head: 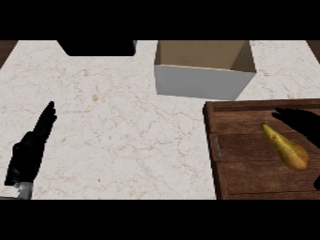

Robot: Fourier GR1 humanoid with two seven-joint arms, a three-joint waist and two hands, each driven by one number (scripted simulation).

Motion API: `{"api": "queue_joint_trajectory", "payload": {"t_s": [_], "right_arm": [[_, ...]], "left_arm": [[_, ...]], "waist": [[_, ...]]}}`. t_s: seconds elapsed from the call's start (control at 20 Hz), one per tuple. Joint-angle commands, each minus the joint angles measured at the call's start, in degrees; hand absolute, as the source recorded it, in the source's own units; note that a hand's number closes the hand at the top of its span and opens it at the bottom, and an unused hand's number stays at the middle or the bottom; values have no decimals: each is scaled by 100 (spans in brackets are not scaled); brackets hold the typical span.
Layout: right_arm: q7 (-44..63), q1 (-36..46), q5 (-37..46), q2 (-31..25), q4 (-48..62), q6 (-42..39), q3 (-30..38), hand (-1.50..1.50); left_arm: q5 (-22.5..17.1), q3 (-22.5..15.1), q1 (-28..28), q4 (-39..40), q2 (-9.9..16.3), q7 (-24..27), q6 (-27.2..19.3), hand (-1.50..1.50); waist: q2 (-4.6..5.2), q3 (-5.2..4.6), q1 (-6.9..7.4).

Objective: Pick the pear from the tray and place it in the cardboard box

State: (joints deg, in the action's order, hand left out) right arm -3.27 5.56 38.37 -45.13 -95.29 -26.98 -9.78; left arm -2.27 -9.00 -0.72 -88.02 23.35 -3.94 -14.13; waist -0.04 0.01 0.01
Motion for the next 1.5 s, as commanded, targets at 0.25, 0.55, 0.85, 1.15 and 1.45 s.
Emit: {"api": "queue_joint_trajectory", "payload": {"t_s": [0.25,0.55,0.85,1.15,1.45], "right_arm": [[-609,-423,678,431,237,221,333,-150],[-739,111,1045,778,696,-62,476,-150],[-1078,116,1469,1122,1146,283,543,-150],[-998,-117,1624,1237,663,-5,681,-150],[-1037,288,2243,1726,1542,472,474,-150]], "left_arm": [[372,184,-103,250,-416,322,248,0],[732,298,253,-34,-623,-340,195,0],[560,721,4,-151,-517,-136,717,0],[711,928,294,453,-665,90,877,0],[907,966,249,-148,-797,-363,868,0]], "waist": [[-1,-1,-12],[4,0,9],[3,0,12],[1,-2,-19],[4,0,12]]}}
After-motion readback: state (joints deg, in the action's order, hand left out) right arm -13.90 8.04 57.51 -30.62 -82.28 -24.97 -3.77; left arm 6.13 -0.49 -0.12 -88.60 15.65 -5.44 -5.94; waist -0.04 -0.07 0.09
